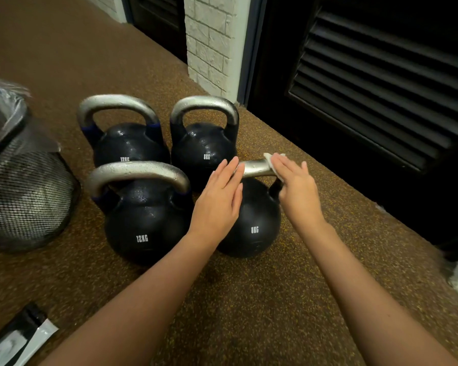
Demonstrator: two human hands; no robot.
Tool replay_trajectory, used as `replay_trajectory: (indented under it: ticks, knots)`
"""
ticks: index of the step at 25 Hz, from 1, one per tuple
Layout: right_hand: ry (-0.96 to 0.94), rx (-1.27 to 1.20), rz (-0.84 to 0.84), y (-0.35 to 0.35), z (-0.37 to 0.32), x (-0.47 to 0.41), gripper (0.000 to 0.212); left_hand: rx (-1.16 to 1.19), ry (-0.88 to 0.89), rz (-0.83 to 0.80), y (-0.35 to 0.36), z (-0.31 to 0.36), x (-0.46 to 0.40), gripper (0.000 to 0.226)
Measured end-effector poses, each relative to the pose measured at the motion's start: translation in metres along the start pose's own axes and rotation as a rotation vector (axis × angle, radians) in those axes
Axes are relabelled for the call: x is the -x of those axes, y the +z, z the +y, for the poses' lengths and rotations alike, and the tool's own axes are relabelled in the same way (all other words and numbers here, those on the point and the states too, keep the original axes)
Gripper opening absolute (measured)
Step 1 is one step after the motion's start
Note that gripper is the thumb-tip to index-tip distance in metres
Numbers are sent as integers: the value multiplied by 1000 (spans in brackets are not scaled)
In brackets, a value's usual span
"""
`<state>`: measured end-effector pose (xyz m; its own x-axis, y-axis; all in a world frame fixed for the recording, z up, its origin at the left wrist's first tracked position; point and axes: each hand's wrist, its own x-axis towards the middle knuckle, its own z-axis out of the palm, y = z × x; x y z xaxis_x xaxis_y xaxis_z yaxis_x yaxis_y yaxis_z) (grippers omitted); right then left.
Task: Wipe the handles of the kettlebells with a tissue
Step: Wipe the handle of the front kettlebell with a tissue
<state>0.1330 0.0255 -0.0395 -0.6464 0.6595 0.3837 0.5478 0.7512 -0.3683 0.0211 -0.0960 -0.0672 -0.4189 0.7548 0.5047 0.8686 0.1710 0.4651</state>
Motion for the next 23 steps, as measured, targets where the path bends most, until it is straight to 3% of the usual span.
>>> replay_trajectory:
  ticks: [4,8,13,23]
  knots:
    - [-64,33,-39,2,-19,-8,59,-8,-3,-2,0,1,1,47]
    - [-183,70,-37,4,0,9,69,-4,-1,-15,-1,-1,0,47]
    - [-54,45,-11,12,-5,15,71,-7,-19,-16,1,0,1,47]
    - [-83,38,28,27,-3,32,81,-9,-16,-15,-1,0,0,47]
